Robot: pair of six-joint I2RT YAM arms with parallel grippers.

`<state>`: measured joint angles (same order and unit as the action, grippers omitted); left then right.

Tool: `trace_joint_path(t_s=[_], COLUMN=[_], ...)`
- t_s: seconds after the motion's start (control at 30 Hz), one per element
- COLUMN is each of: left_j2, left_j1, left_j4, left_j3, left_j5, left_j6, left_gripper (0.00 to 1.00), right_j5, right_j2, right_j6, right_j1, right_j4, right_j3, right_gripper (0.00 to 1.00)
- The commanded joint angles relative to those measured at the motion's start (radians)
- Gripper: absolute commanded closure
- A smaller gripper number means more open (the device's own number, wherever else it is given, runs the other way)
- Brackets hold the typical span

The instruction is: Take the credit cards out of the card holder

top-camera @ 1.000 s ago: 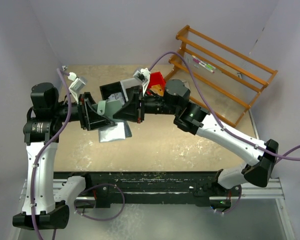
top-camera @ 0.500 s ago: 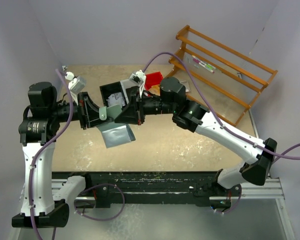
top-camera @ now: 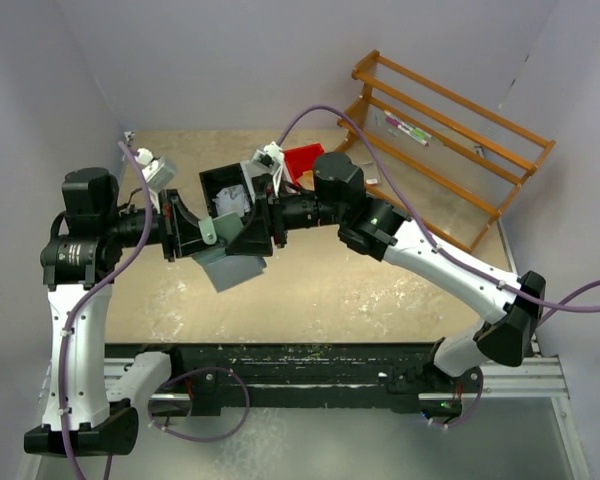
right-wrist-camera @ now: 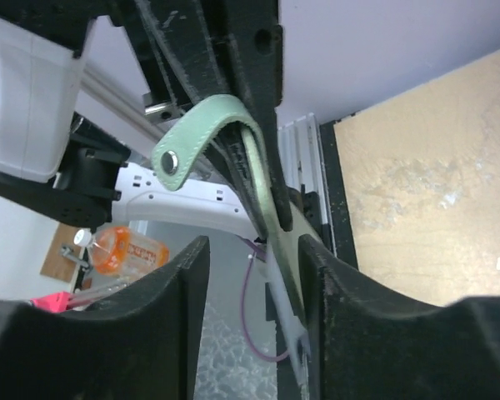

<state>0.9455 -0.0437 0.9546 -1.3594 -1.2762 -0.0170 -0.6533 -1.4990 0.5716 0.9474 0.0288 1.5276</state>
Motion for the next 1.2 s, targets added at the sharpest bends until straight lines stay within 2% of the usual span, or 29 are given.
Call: trace_joint_path(t_s=[0.0,0.1,0.33,0.47,0.57,0.73,0.83,1.0,1.1,1.17], left_j2=[0.029,0.063,0.112,0.119,0.12,0.116,0.117,0.117,0.118,0.118], left_j1=[0.001,0.0,-0.001,-0.002,-0.001,-0.002,-0.001,0.0,-0.001,-0.001], left_j4=[-0.087,-0.189,-0.383,-0.409,-0.407,-0.407,-0.413,-0.418,-0.42,-0.42], left_j3=[-0.03,-0.033,-0.03,-0.028,-0.024,-0.024,-0.026,-0.023,-0.022,-0.024], left_j5=[-0.057,-0.107,-0.116,-0.093,-0.09,-0.096,-0.102,-0.104,-0.107,-0.109], left_j6=[-0.123,-0.281,-0.502,-0.525,-0.531,-0.546,-0.563,-0.577,-0.58,-0.58], left_gripper=[1.0,1.0,1.0,1.0,1.0,1.0,1.0,1.0,1.0,1.0], right_j5=[-0.146,-0.208,-0.216,-0.216,-0.172,0.019,0.126,0.196,0.205,0.191], right_j2=[0.066,0.134,0.25,0.249,0.238,0.218,0.226,0.247,0.259,0.262], right_j6=[0.019,0.072,0.095,0.121,0.11,0.018,-0.017,-0.025,-0.039,-0.054], right_j1=[-0.025,-0.041,-0.041,-0.042,-0.041,-0.042,-0.041,-0.04,-0.039,-0.034], right_j4=[-0.163,-0.31,-0.445,-0.503,-0.481,-0.312,-0.305,-0.315,-0.337,-0.337], right_j3=[-0.064,-0.206,-0.418,-0.452,-0.44,-0.384,-0.372,-0.375,-0.378,-0.379], right_gripper=[0.44,0.39,0.37,0.39,0.42,0.55,0.63,0.73,0.72,0.63])
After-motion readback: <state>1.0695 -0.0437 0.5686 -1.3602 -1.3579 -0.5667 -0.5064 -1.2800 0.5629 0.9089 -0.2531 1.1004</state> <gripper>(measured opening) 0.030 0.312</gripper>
